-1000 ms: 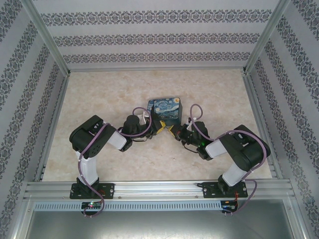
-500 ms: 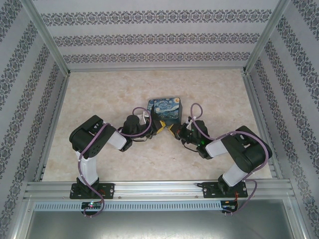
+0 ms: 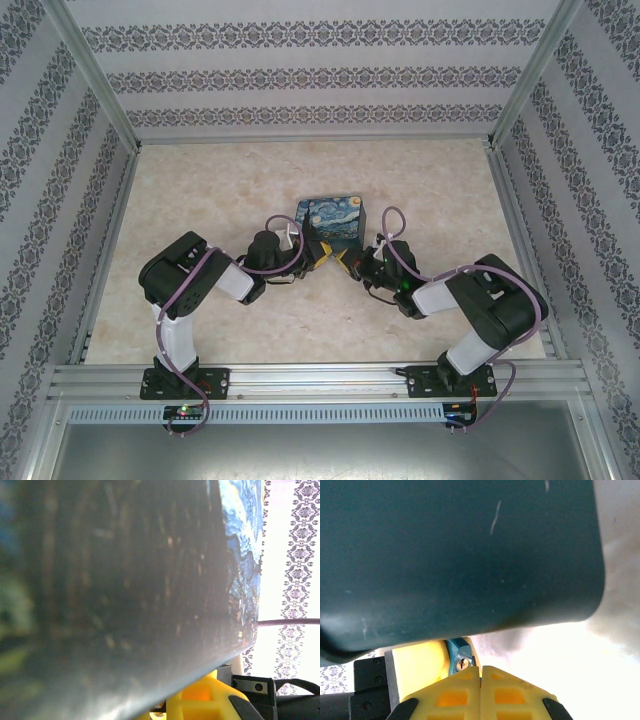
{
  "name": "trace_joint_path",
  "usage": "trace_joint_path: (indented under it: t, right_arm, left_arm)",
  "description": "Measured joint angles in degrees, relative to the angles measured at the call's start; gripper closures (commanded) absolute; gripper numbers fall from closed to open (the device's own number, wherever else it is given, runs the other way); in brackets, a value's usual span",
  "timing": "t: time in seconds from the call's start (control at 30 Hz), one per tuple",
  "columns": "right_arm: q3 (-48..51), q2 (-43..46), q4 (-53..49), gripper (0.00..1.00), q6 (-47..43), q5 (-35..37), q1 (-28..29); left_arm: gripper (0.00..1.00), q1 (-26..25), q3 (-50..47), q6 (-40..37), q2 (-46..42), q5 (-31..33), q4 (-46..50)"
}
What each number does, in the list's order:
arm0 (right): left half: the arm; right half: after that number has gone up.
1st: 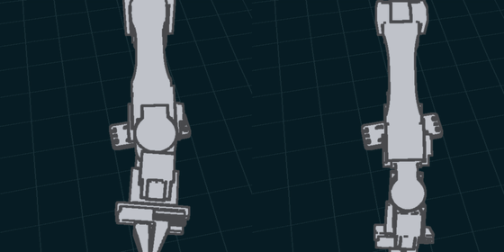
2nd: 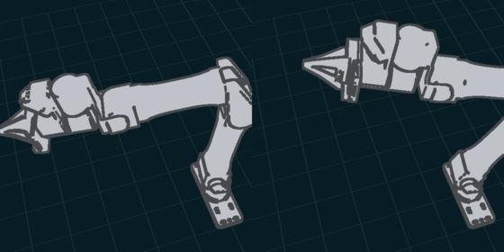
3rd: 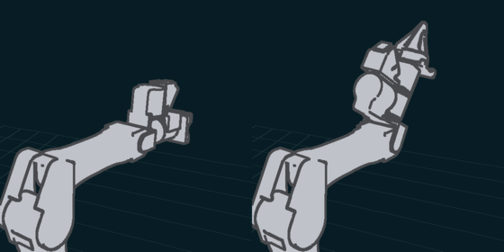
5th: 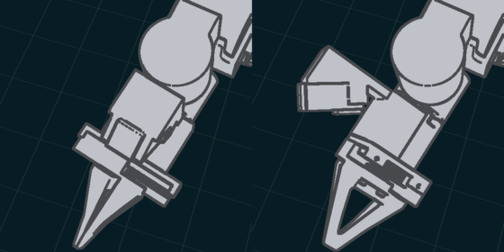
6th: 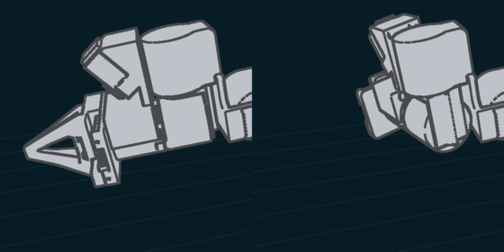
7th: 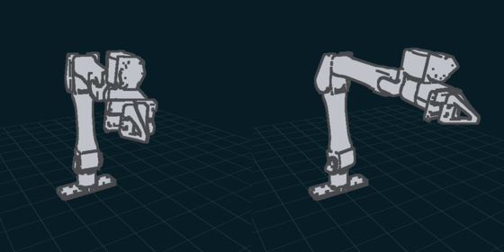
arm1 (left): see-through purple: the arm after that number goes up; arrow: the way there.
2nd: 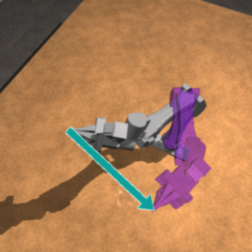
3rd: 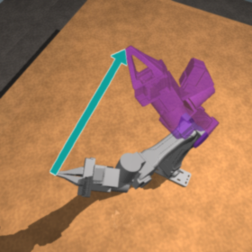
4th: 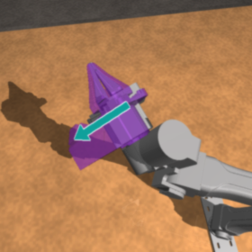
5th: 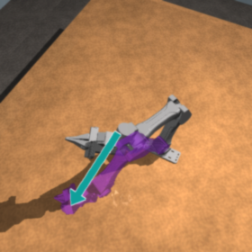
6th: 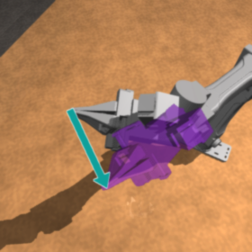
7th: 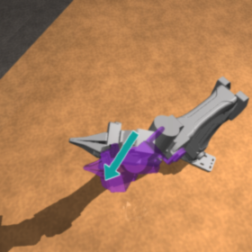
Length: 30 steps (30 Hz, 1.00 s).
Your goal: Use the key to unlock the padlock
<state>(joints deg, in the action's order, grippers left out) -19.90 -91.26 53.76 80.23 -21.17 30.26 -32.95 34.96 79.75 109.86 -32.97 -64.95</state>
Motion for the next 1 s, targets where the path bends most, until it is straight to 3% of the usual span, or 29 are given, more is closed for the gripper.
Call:
trace_joint_path:
  t: [1.0]
  right_arm:
    - [-0.7, 0.9, -1.7, 1.00, -2.1, 0.2, -0.1]
  left_arm:
    - [1.00, -0.4, 0.0, 1.6, 0.0, 1.4, 0.0]
